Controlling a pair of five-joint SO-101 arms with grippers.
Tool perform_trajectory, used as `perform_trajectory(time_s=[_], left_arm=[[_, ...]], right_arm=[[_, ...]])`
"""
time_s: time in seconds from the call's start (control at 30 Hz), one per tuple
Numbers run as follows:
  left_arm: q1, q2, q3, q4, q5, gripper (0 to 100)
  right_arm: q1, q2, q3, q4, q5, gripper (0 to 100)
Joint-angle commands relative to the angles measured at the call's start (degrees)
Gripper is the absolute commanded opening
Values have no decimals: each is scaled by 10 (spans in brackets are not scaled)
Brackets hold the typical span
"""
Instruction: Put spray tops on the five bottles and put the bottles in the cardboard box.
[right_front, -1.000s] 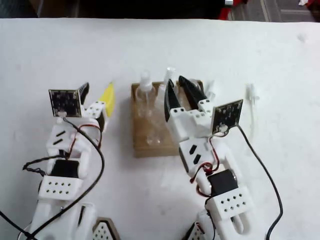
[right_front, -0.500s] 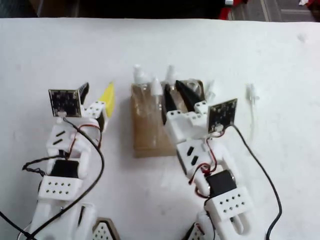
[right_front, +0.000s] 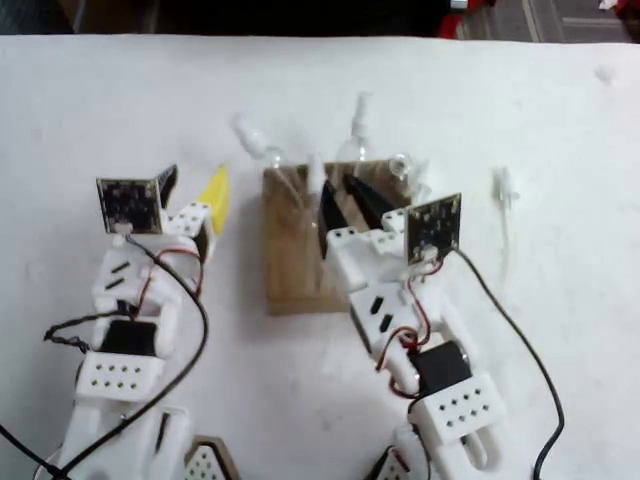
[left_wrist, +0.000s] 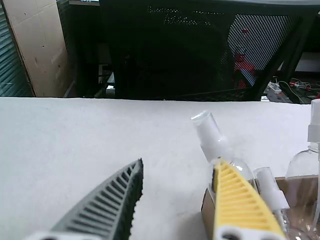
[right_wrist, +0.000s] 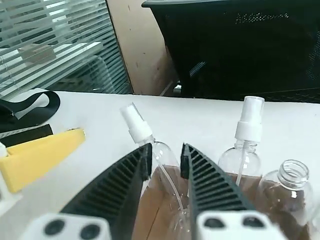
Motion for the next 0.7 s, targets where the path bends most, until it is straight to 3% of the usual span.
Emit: perform_trajectory(time_s=[0.0,0.17,0.47,0.67], left_arm=[[-6,-9,-2,-15,-2,210],[-6,-9,-2,-15,-2,210],[-7,-9,-2,-15,-2,210],[-7,-11,-2,-15,-2,210]], right_arm=[[-5,-3,-11,17,16,74],[-5,60,-91,86,38,74],[-25,396,-397,299,39,81],[-43,574,-559,391,38,200]])
